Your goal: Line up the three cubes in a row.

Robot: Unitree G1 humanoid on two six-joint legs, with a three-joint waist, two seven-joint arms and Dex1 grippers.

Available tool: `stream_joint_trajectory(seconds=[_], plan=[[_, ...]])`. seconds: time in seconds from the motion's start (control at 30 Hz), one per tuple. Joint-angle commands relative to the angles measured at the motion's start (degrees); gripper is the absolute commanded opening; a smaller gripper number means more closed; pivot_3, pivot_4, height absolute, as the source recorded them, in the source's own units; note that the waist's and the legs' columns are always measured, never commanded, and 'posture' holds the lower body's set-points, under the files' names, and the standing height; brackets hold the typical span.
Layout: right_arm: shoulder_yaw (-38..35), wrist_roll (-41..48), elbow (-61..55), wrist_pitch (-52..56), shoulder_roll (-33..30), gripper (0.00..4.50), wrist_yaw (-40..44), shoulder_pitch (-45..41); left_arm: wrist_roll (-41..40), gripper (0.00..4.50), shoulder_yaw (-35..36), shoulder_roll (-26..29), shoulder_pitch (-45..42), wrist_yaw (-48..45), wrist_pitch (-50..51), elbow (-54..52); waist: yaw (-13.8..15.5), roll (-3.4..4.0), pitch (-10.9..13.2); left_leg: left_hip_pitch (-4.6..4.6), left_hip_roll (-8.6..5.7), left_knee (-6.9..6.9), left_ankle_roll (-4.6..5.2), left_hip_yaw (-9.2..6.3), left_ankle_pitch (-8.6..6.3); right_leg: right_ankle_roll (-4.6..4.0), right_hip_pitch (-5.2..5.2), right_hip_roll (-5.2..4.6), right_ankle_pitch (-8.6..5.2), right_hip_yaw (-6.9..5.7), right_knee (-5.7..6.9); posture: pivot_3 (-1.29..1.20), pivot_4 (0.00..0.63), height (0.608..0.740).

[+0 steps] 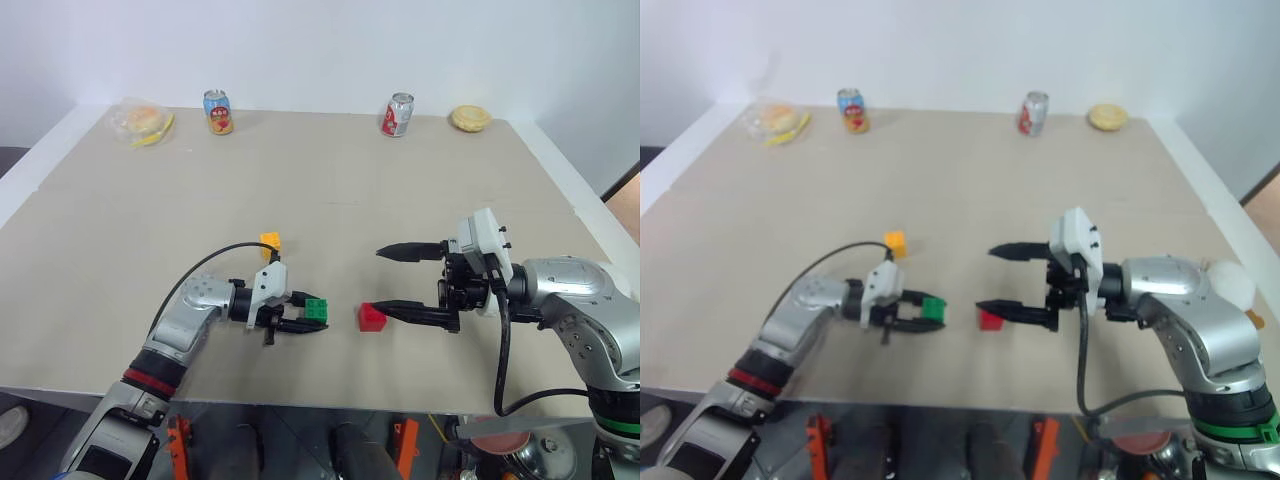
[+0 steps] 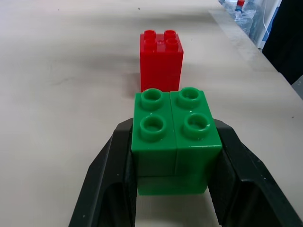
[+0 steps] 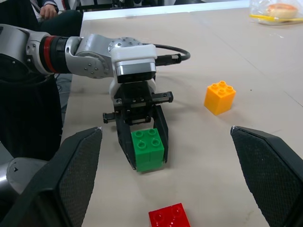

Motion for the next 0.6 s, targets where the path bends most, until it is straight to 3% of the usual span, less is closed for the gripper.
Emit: stream_joint_trajectory(seconds=[0.03, 0.3, 0.33, 0.53, 0.6], plan=[[-1.9, 1.2, -1.5, -0.2, -0.9, 4.50, 0.0, -0.3, 0.3, 1.35, 1.2, 0.2, -1.0, -0.4, -1.4, -0.3, 0.0, 0.00, 0.0, 0.00, 0.00, 0.00, 0.00, 0.01, 0.00, 0.00, 0.00, 0.00, 0.00, 0.00, 0.00, 0.00, 0.150, 0.736], [-1.2, 0.9, -0.9, -0.4, -0.7, 4.50, 0.0, -1.2, 1.4, 1.35, 0.6, 0.1, -1.0, -0.4, -0.9, 0.3, 0.0, 0.00, 0.0, 0.00, 0.00, 0.00, 0.00, 0.00, 0.00, 0.00, 0.00, 0.00, 0.00, 0.00, 0.00, 0.00, 0.150, 0.736], [-1.2, 0.9, -0.8, -0.4, -0.7, 4.50, 0.0, -1.2, 1.5, 2.36, 0.6, 0.0, -1.0, -0.4, -1.0, 0.4, 0.0, 0.00, 0.0, 0.00, 0.00, 0.00, 0.00, 0.00, 0.00, 0.00, 0.00, 0.00, 0.00, 0.00, 0.00, 0.00, 0.150, 0.736], [-1.3, 0.8, -0.9, -0.6, -0.7, 4.50, 0.0, -1.1, 1.6, 4.31, 1.1, 0.1, -1.3, -0.6, -0.8, 0.3, 0.0, 0.00, 0.0, 0.00, 0.00, 0.00, 0.00, 0.00, 0.00, 0.00, 0.01, 0.00, 0.00, 0.00, 0.00, 0.00, 0.150, 0.736], [-1.6, 1.0, -1.1, -0.5, -0.8, 4.50, 0.1, -0.9, 0.4, 4.46, 1.8, 0.4, -1.0, -0.8, 0.2, -1.4, 0.0, 0.00, 0.0, 0.00, 0.00, 0.00, 0.00, 0.00, 0.00, 0.00, 0.01, 0.00, 0.00, 0.00, 0.00, 0.00, 0.150, 0.736]])
